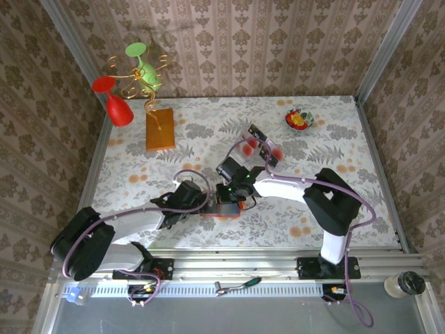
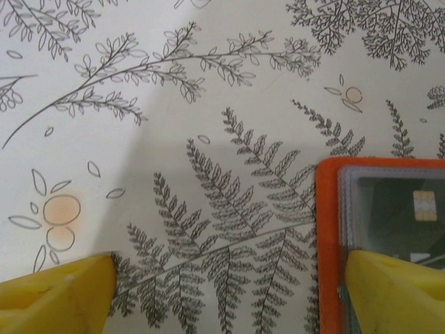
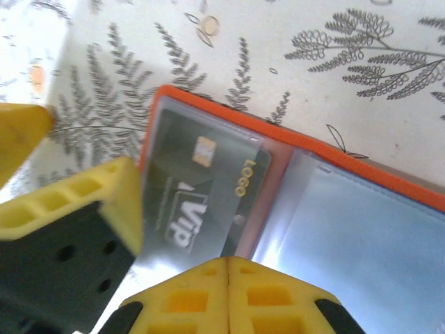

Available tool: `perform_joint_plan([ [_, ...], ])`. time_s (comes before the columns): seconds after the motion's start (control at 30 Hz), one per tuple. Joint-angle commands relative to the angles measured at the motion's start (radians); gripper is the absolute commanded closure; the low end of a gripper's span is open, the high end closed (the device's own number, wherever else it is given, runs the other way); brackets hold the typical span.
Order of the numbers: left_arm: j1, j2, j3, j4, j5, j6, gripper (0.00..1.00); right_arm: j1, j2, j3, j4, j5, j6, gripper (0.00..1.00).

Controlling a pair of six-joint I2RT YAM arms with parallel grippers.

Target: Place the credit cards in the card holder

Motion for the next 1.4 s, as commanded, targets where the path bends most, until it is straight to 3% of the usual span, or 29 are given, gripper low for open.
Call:
perform_joint_plan([
  [0.0, 0.012, -0.051, -0.005, -0.074, 0.025, -0.017, 0.12, -0.010, -0.087, -0.001, -0.066, 0.035, -0.027, 0.85],
  [0.1, 0.021, -0.083, 0.005, -0.091, 0.025, -0.011, 0.11, -0.030, -0.145, -0.050, -0.080, 0.068, -0.026, 0.77],
  [0.33, 0.031, -0.130, 0.019, -0.079, 0.059, 0.021, 0.05, -0.058, -0.247, -0.157, -0.156, 0.219, -0.044, 0.50],
  [0.53, 0.038, -0.129, 0.038, -0.050, 0.092, 0.047, 0.00, -0.076, -0.232, -0.203, -0.140, 0.231, -0.054, 0.47],
  [0.9, 0.041, -0.087, 0.097, -0.054, 0.110, 0.085, 0.00, -0.082, -0.157, -0.202, -0.074, 0.185, -0.051, 0.57],
  [1.2, 0.052, -0.020, 0.125, -0.006, 0.160, 0.100, 0.00, -0.094, -0.151, -0.224, -0.042, 0.167, -0.051, 0.91],
  [1.3, 0.060, 0.006, 0.137, 0.013, 0.187, 0.103, 0.00, -0.109, -0.151, -0.243, -0.016, 0.153, -0.044, 1.00],
  [1.37, 0.077, 0.031, 0.135, 0.042, 0.233, 0.100, 0.00, -0.120, -0.150, -0.253, -0.001, 0.139, -0.038, 1.00],
])
